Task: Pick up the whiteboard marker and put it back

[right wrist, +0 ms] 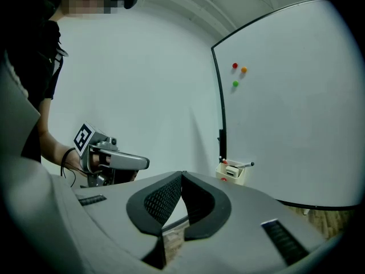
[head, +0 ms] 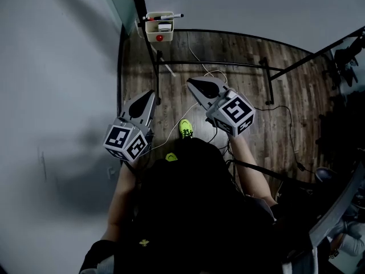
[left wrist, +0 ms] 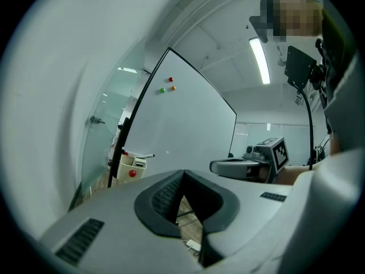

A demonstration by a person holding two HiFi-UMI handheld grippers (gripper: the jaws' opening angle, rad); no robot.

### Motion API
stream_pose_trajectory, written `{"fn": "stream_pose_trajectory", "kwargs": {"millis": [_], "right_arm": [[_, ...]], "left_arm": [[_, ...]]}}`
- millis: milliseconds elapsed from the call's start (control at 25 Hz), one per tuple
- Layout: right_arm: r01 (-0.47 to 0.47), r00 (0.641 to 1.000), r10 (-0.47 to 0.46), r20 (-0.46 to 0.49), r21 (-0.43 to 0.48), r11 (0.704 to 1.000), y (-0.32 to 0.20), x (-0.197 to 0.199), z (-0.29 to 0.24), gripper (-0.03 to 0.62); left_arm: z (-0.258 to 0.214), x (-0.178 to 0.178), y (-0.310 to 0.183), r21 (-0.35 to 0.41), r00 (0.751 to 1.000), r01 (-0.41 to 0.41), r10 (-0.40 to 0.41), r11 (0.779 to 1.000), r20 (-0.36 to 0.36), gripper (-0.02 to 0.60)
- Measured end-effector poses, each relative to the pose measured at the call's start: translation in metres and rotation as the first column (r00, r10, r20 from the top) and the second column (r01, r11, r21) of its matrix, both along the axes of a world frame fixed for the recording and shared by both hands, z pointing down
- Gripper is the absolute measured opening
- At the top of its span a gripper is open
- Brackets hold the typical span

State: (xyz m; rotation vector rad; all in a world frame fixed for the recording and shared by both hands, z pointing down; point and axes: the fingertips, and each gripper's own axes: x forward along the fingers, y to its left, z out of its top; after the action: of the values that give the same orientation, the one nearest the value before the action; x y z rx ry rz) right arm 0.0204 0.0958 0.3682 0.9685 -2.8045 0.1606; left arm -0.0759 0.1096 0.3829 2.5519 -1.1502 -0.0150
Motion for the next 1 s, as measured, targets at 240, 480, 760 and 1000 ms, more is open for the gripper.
{"fn": "stream_pose_trajectory", "kwargs": {"millis": [240, 480, 760, 1000], "right_arm": [[0.044, 0.999, -0.044, 0.011, -0.025, 0.999, -0.044, 0.021, 0.003, 0.008], [0.077, 0.997, -0.076, 0.028, -0.044, 0.996, -0.084, 0.038, 0.013, 0.008], [0.131, 0.991, -0.128, 0.050, -0.059, 0.990, -0.114, 0.045, 0.020, 0.009], [0.149, 0.987, -0.145, 0.074, -0.053, 0.987, -0.123, 0.048, 0.018, 0.009]], "left_arm": [[0.000, 0.025, -0.040, -0.018, 0.999, 0.039, -0.039, 0.999, -0.001, 0.032], [0.002, 0.040, -0.074, -0.024, 0.997, 0.080, -0.080, 0.997, 0.017, 0.032], [0.001, 0.050, -0.100, -0.027, 0.990, 0.135, -0.134, 0.990, 0.036, 0.032], [-0.003, 0.052, -0.106, -0.016, 0.986, 0.162, -0.161, 0.987, 0.054, 0.032]]}}
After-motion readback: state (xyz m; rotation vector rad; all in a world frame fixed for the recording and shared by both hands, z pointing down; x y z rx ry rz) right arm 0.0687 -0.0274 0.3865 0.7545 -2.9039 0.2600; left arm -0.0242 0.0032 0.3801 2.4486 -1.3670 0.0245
